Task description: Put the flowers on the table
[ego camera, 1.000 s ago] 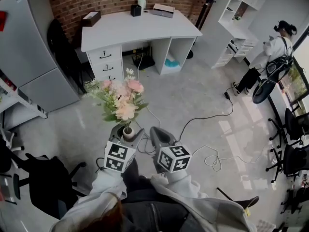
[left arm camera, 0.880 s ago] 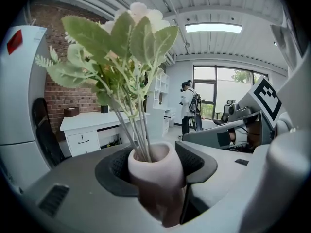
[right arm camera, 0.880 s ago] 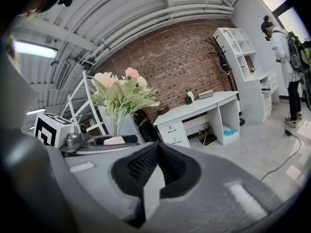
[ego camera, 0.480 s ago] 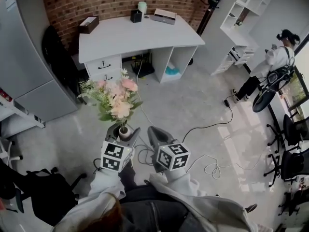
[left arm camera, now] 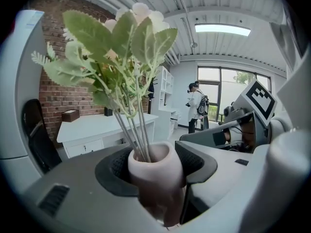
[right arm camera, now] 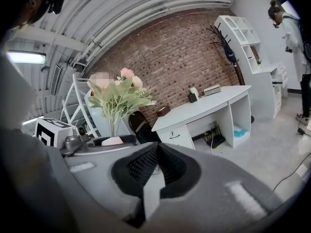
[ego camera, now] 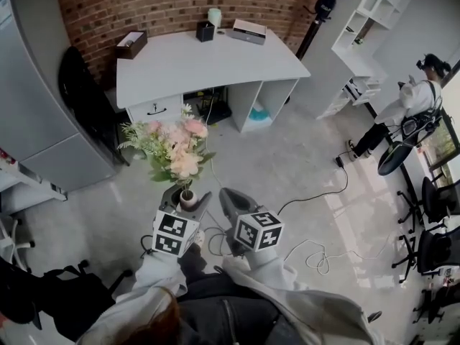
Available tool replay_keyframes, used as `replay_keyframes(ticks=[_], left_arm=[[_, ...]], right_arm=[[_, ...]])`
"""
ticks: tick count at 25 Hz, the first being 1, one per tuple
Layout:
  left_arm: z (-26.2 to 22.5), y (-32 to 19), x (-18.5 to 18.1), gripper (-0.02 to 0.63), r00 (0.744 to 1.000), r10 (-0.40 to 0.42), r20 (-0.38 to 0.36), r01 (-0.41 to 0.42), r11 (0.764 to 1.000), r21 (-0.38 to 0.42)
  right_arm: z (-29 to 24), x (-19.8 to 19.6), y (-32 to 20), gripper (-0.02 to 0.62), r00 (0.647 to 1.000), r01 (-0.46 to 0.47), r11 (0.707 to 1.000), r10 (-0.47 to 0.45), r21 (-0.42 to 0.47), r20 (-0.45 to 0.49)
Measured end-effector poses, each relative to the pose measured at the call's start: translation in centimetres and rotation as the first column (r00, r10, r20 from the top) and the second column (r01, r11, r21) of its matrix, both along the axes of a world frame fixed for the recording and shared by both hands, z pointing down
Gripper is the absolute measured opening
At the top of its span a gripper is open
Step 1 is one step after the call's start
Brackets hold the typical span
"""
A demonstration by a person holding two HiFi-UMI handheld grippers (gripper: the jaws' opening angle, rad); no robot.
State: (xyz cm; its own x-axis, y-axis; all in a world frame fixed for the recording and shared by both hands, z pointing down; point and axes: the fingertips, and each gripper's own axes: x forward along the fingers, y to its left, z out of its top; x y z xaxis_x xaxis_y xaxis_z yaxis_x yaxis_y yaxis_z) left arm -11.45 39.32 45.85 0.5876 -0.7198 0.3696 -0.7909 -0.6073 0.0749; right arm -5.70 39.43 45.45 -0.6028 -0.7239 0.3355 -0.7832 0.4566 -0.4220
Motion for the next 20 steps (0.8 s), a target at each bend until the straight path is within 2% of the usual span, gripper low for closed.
replay_keyframes(ticks=[14,20], left_arm=[[1.2,-8.6,-2.5,0.236,0.999,0.031,-0.007,-0.032,0.999,-0.018],[2.2,-11.2,-3.5,0.236,0.998,0.059,0.033,-0.058,0.998,-0.023]], right_arm=[[0.1,-3.4,-9.5,-0.002,1.000,-0.001,1.000,0.000,0.018,0.006],[0.4,-3.9,-12.8,-0.002,0.999,-0.048,0.998,0.048,0.037,0.015]])
